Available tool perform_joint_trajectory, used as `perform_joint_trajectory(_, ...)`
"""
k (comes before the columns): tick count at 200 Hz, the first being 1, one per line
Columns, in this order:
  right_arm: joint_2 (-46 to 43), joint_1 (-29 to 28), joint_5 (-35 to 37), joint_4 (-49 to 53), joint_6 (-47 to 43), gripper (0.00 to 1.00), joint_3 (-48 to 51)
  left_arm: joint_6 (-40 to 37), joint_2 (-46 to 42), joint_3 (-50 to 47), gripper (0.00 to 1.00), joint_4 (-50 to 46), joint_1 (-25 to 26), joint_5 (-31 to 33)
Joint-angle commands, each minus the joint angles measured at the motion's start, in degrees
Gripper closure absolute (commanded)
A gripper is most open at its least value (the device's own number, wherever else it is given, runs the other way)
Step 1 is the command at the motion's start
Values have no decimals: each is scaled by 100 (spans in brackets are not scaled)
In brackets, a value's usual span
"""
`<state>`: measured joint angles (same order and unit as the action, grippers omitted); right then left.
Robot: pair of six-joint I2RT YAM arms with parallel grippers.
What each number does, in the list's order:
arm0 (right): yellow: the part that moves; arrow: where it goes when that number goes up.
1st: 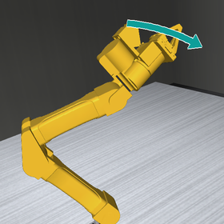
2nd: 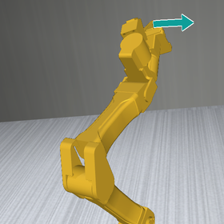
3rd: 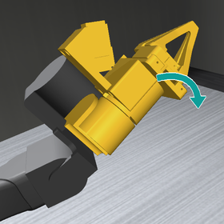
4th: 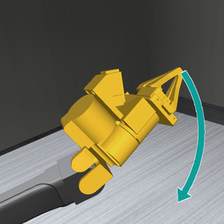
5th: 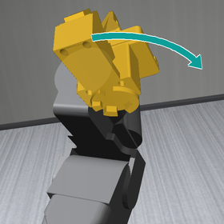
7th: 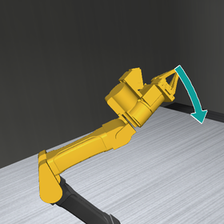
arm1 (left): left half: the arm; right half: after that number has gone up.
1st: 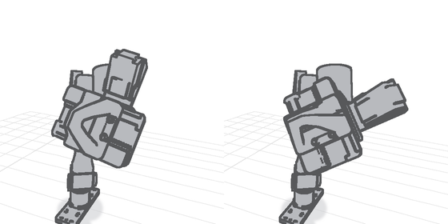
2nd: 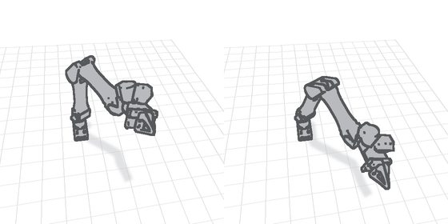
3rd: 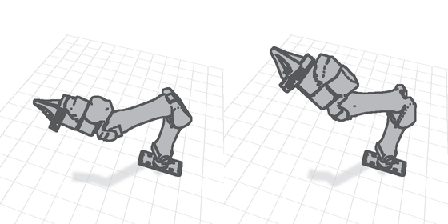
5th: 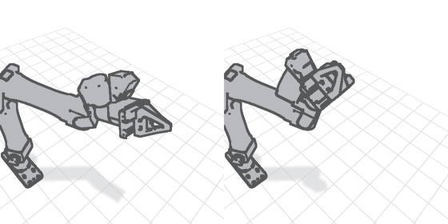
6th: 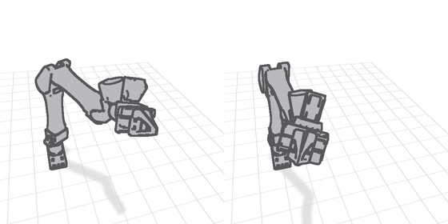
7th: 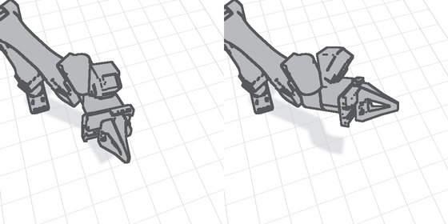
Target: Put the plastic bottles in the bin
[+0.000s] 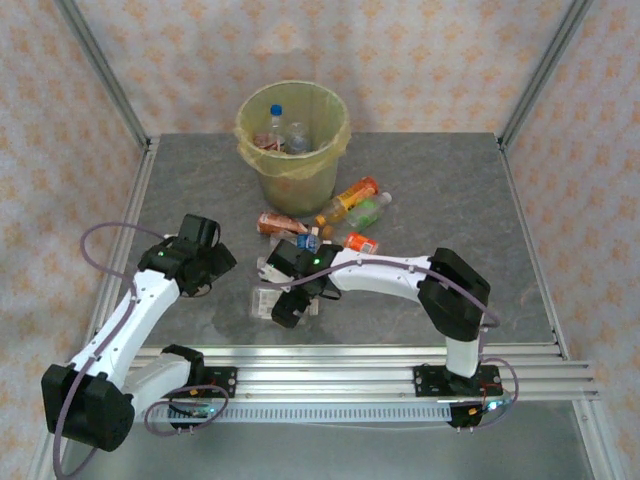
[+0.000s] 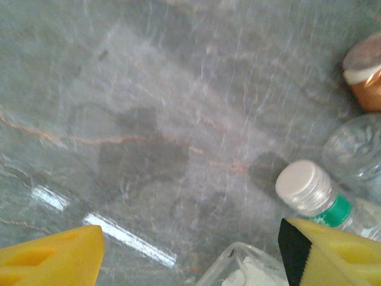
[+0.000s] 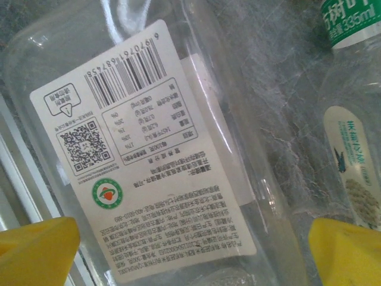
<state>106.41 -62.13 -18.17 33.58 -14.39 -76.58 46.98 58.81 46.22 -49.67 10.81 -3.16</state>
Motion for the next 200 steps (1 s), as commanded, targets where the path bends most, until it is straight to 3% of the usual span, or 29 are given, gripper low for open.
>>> perform_joint_trajectory(1,-321,81,-562,-167,-11,1,187,-4,-1,-209,22,25,-36,-452)
perform_joint_trajectory(51,-97,124,-628,-212,-158,1,172,16,3,-215,22,160,-35,-458)
perform_joint_trajectory(115,257,27,109,69,-404,1,-49,-9,157,-66,22,174,-35,-349)
perform_joint_trajectory(200,423,-57,-77,143,-576,1,-85,-7,243,19,21,217,-35,-286)
